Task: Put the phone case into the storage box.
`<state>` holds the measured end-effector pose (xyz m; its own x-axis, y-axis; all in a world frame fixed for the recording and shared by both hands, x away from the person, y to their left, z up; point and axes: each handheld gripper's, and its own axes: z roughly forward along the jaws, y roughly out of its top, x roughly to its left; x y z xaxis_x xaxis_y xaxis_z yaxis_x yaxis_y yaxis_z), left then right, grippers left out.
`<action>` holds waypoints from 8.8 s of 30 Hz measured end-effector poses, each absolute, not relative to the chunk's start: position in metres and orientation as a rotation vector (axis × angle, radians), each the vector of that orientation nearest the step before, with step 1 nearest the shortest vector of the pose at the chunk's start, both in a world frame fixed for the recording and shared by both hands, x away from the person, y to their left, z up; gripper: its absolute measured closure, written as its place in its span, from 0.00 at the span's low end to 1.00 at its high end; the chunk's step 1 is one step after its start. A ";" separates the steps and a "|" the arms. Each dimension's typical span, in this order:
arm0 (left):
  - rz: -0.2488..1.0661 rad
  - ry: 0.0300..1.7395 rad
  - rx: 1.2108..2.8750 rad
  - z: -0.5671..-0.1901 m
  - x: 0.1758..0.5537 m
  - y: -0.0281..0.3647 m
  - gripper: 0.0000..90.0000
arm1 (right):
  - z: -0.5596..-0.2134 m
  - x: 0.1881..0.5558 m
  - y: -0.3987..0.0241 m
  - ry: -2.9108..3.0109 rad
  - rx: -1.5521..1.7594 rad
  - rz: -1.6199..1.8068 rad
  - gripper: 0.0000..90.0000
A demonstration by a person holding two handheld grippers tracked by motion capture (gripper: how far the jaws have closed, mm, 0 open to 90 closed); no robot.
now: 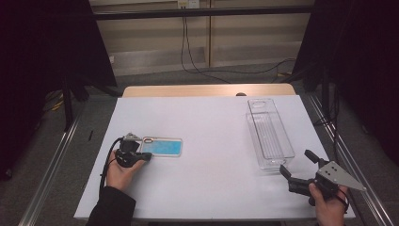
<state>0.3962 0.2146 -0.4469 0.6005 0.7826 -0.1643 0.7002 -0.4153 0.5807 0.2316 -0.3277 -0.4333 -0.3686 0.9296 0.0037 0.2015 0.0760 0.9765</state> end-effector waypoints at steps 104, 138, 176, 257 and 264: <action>0.328 1.238 2.157 -0.456 0.463 0.193 1.00 | -0.434 0.233 -0.327 1.673 1.141 1.353 0.00; 0.355 1.201 2.152 -0.460 0.474 0.178 1.00 | -0.434 0.233 -0.328 1.673 1.140 1.352 0.00; 0.390 1.181 2.136 -0.462 0.474 0.172 1.00 | -0.434 0.232 -0.328 1.672 1.142 1.356 0.00; 0.587 0.949 1.823 -0.414 0.392 0.207 0.02 | -0.433 0.231 -0.329 1.666 1.146 1.353 0.00; 0.556 0.935 1.874 -0.414 0.388 0.199 0.03 | -0.433 0.231 -0.329 1.666 1.142 1.353 0.00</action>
<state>0.3877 0.1990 -0.4136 0.6065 0.7950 -0.0109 0.3703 -0.2704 0.8887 0.2309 -0.3287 -0.4335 -0.3700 0.9289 0.0126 0.2032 0.0677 0.9768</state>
